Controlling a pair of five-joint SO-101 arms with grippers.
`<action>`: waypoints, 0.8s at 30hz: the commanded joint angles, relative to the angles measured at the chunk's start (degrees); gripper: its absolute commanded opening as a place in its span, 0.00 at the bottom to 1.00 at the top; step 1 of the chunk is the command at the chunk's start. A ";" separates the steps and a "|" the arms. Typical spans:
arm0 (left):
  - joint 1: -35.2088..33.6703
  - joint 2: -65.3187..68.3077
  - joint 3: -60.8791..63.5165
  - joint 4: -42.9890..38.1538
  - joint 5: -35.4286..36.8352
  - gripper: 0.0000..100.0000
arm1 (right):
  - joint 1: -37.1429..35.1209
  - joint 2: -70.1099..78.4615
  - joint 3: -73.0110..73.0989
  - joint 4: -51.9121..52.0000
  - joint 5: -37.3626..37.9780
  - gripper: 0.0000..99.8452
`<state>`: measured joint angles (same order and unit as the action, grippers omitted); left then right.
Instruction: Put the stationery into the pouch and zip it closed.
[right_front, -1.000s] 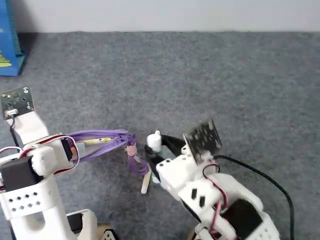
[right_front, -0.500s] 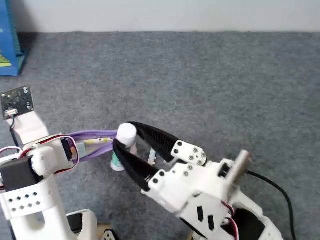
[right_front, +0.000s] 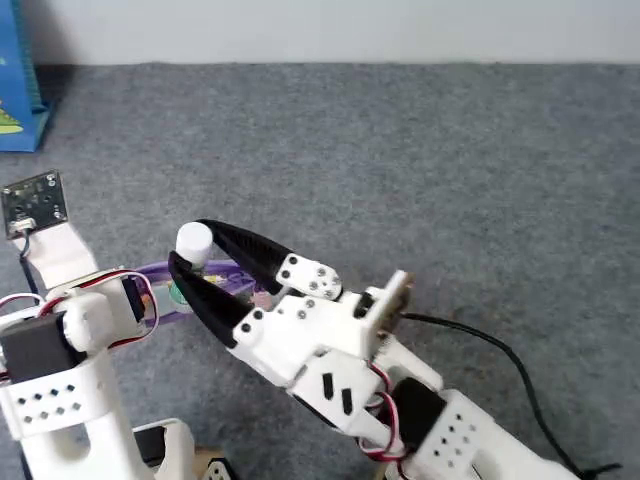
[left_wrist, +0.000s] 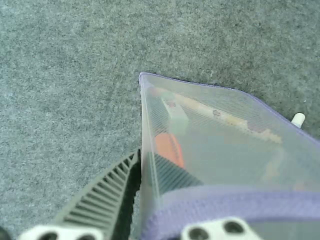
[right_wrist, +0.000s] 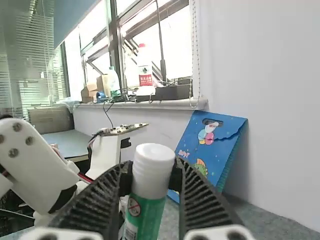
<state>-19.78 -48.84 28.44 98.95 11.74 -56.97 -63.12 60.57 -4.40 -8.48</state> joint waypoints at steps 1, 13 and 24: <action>-0.62 0.00 1.45 1.32 0.70 0.01 | -0.22 1.98 1.32 -4.88 0.70 0.01; -0.62 0.00 1.54 1.32 0.70 0.01 | 1.36 4.18 6.07 -6.37 5.27 0.15; -0.62 0.00 1.54 1.32 0.70 0.01 | 0.48 -6.90 5.80 7.16 5.71 0.18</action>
<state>-19.87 -48.84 28.53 98.95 11.74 -56.44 -65.85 67.52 0.00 -3.47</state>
